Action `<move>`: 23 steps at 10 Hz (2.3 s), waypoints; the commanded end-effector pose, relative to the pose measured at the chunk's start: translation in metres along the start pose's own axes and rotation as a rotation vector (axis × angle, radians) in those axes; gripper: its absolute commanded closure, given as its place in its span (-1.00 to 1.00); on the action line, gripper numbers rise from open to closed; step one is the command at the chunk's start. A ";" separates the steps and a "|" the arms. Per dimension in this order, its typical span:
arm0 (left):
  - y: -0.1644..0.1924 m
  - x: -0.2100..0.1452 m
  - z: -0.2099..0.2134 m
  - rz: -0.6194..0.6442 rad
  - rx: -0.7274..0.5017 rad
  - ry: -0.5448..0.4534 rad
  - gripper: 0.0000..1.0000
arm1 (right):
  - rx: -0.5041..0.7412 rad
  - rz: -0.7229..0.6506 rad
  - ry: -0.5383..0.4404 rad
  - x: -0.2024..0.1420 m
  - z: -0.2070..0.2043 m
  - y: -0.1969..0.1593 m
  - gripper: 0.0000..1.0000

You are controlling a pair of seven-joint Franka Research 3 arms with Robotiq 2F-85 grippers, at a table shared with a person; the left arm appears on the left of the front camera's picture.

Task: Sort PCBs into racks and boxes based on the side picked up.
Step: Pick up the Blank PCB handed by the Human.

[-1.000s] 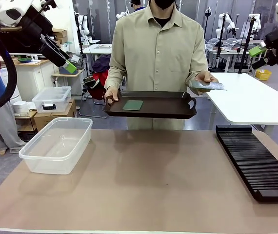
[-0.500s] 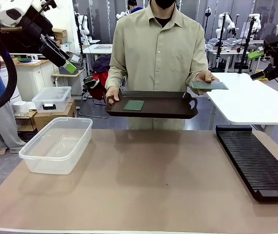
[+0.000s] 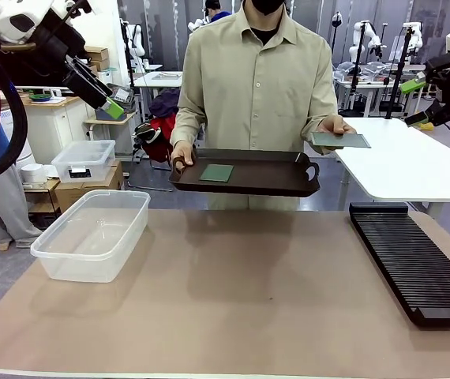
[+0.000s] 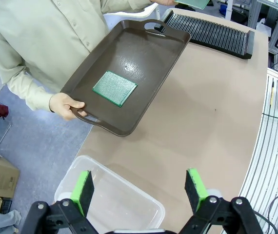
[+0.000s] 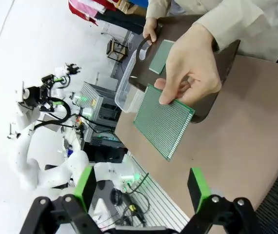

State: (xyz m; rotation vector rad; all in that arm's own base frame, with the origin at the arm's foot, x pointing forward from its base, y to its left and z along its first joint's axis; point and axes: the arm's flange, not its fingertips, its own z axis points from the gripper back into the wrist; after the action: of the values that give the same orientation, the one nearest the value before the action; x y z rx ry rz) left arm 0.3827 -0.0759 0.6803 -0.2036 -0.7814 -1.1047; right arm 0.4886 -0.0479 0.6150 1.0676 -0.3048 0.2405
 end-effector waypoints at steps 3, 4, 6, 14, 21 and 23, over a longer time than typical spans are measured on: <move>0.000 -0.001 -0.001 0.001 0.005 0.009 -1.00 | 0.161 -0.255 -0.025 0.024 -0.015 -0.036 -1.00; 0.000 -0.001 -0.001 0.001 0.005 0.009 -1.00 | 0.194 -0.310 -0.007 0.025 -0.023 -0.046 -1.00; 0.000 -0.001 -0.001 0.001 0.005 0.009 -1.00 | 0.248 -0.389 0.044 0.025 -0.036 -0.066 -1.00; 0.000 -0.001 -0.001 0.001 0.005 0.009 -1.00 | 0.405 -0.383 0.138 0.021 -0.095 -0.105 -0.77; 0.000 -0.001 -0.001 0.001 0.005 0.009 -1.00 | 0.460 -0.307 0.143 0.033 -0.099 -0.119 1.00; 0.000 -0.001 -0.001 0.001 0.005 0.009 -1.00 | 0.477 -0.313 0.157 0.033 -0.096 -0.119 1.00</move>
State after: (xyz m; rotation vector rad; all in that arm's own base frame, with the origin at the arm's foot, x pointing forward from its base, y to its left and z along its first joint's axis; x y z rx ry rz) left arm 0.3827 -0.0759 0.6803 -0.2036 -0.7814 -1.1047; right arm 0.5684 -0.0141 0.4838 1.4967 0.0668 0.0928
